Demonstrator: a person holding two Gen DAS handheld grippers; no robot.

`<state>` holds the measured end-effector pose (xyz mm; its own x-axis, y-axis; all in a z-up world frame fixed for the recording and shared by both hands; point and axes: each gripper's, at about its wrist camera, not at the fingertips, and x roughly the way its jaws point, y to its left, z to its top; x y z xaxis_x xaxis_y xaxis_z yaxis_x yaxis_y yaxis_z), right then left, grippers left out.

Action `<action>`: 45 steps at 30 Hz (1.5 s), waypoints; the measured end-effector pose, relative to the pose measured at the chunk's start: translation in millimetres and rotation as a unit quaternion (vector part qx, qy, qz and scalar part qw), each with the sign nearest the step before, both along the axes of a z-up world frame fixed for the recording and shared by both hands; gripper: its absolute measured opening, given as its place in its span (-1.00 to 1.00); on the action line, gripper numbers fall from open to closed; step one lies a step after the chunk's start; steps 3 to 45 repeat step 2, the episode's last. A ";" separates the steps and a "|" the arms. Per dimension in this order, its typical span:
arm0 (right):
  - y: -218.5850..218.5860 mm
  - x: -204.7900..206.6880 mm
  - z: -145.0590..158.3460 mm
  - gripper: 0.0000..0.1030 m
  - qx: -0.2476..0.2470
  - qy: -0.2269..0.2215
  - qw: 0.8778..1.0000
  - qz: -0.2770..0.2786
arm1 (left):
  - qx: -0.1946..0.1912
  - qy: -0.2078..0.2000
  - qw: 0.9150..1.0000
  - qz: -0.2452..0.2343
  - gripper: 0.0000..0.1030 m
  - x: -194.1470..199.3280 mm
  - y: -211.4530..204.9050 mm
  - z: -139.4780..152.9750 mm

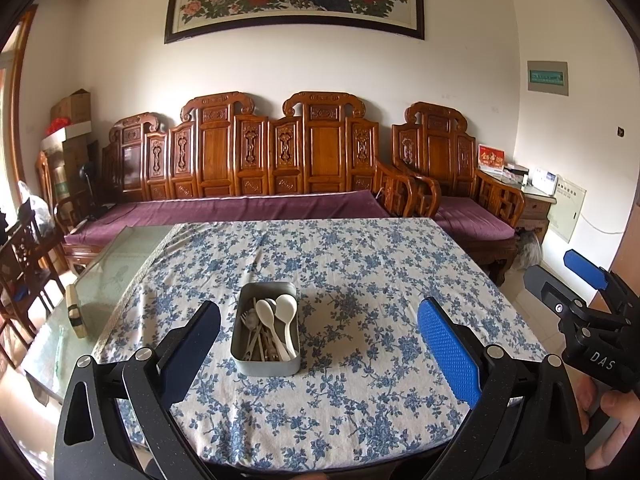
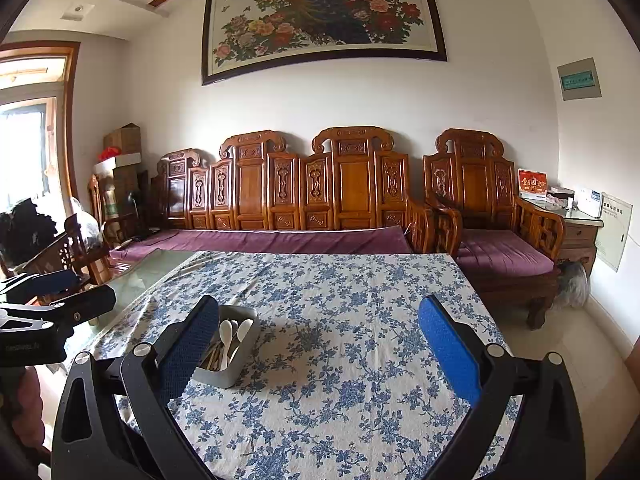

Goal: Organize utensils

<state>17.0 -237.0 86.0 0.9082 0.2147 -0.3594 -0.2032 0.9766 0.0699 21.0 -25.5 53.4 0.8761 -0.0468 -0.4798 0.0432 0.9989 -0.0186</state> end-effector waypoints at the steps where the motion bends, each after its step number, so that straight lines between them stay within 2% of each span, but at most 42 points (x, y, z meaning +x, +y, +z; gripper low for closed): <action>1: 0.1 0.0 -0.2 0.95 0.000 0.000 1.000 0.000 | 0.000 0.000 1.000 0.000 0.85 0.3 -0.4 0.4; 45: 0.0 0.1 0.1 0.95 0.000 0.000 1.000 0.000 | 0.000 0.000 1.000 0.000 0.85 0.1 -0.6 0.4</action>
